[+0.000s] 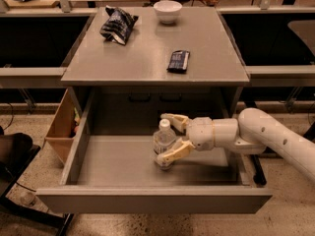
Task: Pick blue plastic bottle from top drawer and place on counter
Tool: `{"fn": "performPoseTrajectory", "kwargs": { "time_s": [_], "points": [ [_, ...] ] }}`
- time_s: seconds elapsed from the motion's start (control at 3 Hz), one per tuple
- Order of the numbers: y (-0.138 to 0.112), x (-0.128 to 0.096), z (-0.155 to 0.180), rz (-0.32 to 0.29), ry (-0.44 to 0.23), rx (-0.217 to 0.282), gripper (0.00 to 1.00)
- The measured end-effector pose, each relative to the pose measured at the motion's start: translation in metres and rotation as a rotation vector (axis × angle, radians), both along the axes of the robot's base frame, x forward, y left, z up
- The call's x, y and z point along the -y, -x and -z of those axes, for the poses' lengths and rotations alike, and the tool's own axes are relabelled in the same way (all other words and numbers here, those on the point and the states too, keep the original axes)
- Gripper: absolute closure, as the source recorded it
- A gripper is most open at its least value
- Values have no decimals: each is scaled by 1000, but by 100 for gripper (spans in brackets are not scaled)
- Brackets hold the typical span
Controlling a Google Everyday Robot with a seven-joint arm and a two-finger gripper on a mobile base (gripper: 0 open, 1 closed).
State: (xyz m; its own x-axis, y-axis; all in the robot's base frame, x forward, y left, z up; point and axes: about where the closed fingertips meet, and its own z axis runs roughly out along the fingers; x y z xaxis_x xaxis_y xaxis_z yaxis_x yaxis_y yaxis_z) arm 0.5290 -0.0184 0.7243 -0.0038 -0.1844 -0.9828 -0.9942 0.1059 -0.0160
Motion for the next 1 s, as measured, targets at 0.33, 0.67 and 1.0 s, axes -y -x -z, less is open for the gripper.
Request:
{"fn": "performPoseTrajectory", "kwargs": {
  "time_s": [0.33,0.67,1.0],
  "points": [
    [2,-10,1,-25,3,-13,41],
    [3,-11,1,-27,3,-14,64],
    [3,-11,1,-27,3,-14,88]
  ]
}}
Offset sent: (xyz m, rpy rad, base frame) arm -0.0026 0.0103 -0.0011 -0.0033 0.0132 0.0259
